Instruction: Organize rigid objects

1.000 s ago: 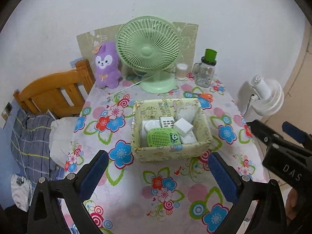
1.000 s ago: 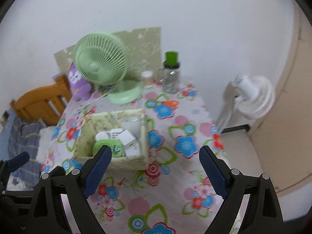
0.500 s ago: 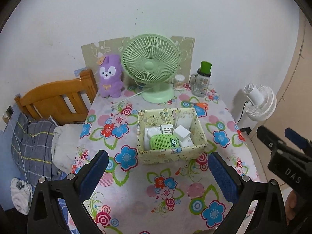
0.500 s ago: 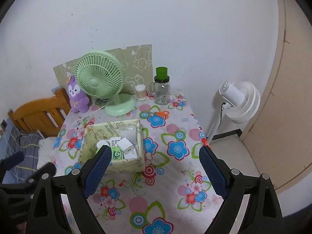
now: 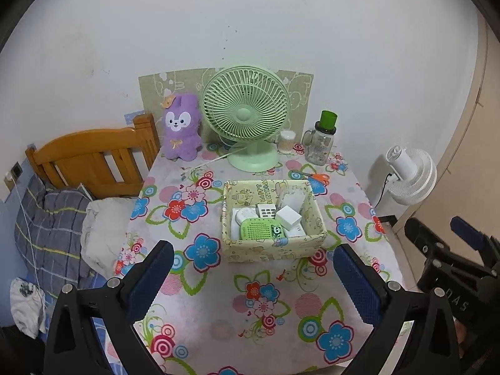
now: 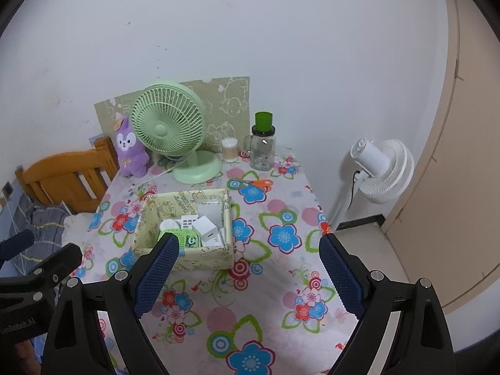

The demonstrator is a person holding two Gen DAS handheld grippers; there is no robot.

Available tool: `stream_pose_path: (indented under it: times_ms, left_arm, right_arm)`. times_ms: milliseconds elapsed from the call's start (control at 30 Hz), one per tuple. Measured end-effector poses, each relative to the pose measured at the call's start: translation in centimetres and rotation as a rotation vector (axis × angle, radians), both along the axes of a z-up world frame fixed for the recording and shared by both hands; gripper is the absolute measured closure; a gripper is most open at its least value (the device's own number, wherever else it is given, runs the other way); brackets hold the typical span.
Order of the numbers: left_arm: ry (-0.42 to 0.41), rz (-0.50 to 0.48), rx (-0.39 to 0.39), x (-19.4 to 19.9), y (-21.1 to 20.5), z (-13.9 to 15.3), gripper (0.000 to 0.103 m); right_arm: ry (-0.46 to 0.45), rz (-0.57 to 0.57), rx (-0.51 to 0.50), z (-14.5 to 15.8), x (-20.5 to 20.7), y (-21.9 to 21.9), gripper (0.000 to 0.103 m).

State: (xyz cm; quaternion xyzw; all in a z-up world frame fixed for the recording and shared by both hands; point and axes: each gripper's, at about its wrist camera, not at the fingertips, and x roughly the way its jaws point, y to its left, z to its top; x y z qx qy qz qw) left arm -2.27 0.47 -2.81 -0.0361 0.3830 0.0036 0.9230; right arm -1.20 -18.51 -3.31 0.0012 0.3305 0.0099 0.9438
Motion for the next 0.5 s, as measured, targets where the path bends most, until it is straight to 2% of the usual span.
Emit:
stream_pose_path:
  times_ms: [333, 433, 500]
  left_arm:
    - [-0.04, -0.014, 0.03, -0.7, -1.1, 0.8, 0.0]
    - [-0.069, -0.011, -0.007, -1.2, -0.7, 1.1, 0.0]
    - [-0.056, -0.01, 0.008, -1.0, -0.7, 1.0, 0.0]
  right_arm:
    - [-0.025, -0.004, 0.003, 0.3, -0.6, -0.3, 0.01]
    - [-0.023, 0.002, 0.011, 0.3, -0.6, -0.3, 0.01]
    - [-0.023, 0.005, 0.011, 0.3, -0.7, -0.2, 0.01]
